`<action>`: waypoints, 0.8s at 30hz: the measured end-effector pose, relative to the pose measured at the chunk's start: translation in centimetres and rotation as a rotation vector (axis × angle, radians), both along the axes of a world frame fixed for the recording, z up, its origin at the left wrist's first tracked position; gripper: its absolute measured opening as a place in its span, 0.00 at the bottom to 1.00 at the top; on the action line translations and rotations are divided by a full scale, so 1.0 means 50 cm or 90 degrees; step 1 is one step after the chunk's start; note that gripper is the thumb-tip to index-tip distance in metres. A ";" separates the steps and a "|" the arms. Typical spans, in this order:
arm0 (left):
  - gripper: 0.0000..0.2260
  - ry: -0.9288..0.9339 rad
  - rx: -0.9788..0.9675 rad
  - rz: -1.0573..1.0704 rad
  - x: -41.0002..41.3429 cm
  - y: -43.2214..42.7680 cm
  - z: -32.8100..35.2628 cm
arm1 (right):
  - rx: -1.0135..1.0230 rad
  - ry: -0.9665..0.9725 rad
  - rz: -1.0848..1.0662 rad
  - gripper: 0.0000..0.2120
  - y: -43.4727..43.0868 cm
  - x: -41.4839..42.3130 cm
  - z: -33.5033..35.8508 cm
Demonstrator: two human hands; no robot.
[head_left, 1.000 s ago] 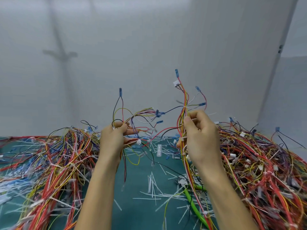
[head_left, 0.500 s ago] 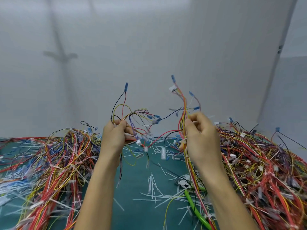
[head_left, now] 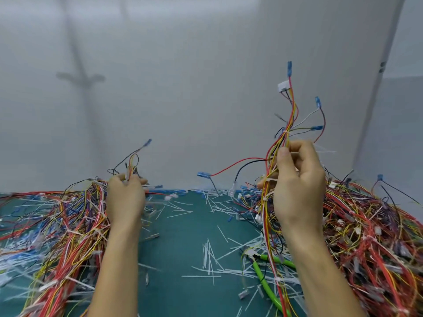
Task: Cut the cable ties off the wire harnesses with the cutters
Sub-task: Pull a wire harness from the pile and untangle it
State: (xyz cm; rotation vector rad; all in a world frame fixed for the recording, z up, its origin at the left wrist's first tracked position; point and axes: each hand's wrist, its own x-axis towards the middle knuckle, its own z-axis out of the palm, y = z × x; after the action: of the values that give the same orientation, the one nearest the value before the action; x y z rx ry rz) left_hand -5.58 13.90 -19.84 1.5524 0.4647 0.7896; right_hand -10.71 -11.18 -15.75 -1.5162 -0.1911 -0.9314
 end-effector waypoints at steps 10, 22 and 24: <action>0.21 0.368 0.403 -0.002 0.011 0.014 -0.065 | -0.010 -0.003 0.061 0.08 0.010 0.006 -0.003; 0.16 0.363 0.444 0.099 0.011 0.001 -0.109 | -0.040 0.030 0.098 0.07 0.005 0.009 -0.008; 0.20 0.373 0.460 0.105 0.002 -0.010 -0.103 | -0.048 0.031 0.101 0.07 0.005 0.008 -0.009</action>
State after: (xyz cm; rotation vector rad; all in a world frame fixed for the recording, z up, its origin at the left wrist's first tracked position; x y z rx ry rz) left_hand -5.46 13.39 -25.01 2.4678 0.7942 0.6445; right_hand -10.30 -10.94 -16.18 -1.5667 -0.3094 -0.7679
